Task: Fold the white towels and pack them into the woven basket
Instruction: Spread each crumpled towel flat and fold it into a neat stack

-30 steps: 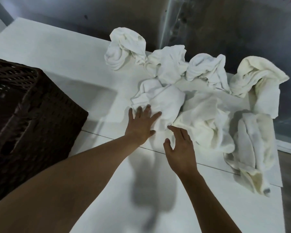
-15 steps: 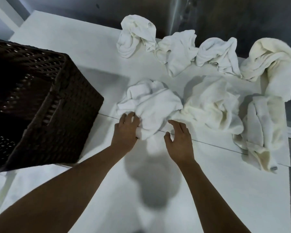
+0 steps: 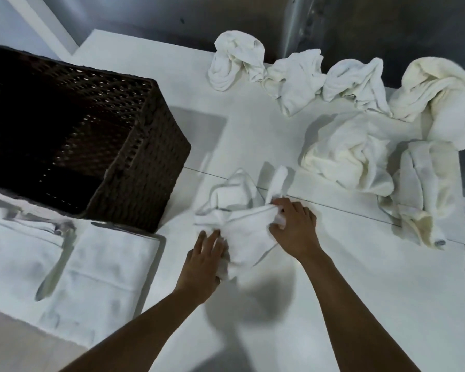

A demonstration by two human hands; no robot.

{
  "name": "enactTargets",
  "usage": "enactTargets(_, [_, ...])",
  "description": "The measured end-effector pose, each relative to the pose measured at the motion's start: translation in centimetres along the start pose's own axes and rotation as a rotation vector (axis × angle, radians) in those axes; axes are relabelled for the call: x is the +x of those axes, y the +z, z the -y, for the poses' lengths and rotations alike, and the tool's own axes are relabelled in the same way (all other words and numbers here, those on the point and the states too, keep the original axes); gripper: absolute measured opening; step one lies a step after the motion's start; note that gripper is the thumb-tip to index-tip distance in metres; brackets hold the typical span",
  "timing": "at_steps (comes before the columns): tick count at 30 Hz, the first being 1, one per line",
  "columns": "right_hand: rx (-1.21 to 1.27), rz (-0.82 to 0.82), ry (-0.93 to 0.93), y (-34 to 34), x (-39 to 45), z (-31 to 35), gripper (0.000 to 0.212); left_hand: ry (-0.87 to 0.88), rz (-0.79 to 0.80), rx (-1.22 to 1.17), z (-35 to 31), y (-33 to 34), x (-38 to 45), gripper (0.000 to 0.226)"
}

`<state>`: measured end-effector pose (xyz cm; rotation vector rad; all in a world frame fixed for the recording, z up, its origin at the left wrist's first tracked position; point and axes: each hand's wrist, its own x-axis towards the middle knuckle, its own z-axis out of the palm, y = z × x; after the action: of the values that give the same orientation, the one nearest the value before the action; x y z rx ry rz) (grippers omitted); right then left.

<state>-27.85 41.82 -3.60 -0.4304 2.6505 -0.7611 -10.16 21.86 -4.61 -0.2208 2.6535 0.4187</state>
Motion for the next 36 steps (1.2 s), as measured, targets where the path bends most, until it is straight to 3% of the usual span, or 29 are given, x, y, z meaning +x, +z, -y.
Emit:
enactTargets(2, [0.072, 0.041, -0.030, -0.3, -1.0, -0.2, 0.041, 0.015, 0.019, 0.045, 0.5, 0.2, -1.4, 0.108])
enactTargets(6, [0.029, -0.031, 0.003, -0.7, -4.6, 0.3, 0.023, 0.059, 0.035, 0.166, 1.8, 0.1, -3.8, 0.113])
enactTargets(11, [-0.123, -0.155, -0.022, 1.0, -11.3, 1.0, 0.021, 0.120, 0.077, 0.171, 2.6, -0.7, -6.7, 0.090])
enactTargets(14, [-0.047, -0.084, -0.022, 0.4, -14.4, 3.1, 0.014, 0.070, 0.162, 0.130, 1.9, -2.5, -8.1, 0.076])
enactTargets(17, [0.173, -0.083, 0.086, -0.9, -16.8, 6.5, 0.013, 0.158, 0.091, -0.082, 0.6, -4.2, -9.8, 0.074])
enactTargets(21, [0.503, -0.170, 0.300, -2.5, -19.1, 10.9, 0.016, 0.316, 0.081, -0.557, -2.2, -6.4, -14.0, 0.085])
enactTargets(25, [0.859, -0.275, 0.409, -4.0, -21.3, 14.8, 0.019, 0.401, 0.010, -0.719, -3.3, -6.9, -17.1, 0.108])
enactTargets(26, [0.902, -0.283, 0.416, -4.2, -21.7, 15.6, 0.019, 0.396, -0.050, -0.720, -3.2, -7.1, -17.5, 0.100])
enactTargets(29, [0.962, -0.273, 0.442, -4.5, -23.1, 17.3, 0.022, 0.418, -0.265, -0.739, -2.3, -8.8, -18.4, 0.040])
enactTargets(33, [1.001, -0.321, 0.417, -6.3, -24.9, 19.5, 0.027, 0.439, -0.325, -0.727, -1.7, -12.4, -18.8, 0.020])
enactTargets(36, [0.828, -0.277, 0.178, -8.2, -26.5, 21.1, 0.042, 0.470, -0.384, -0.757, -2.4, -15.6, -18.5, 0.017])
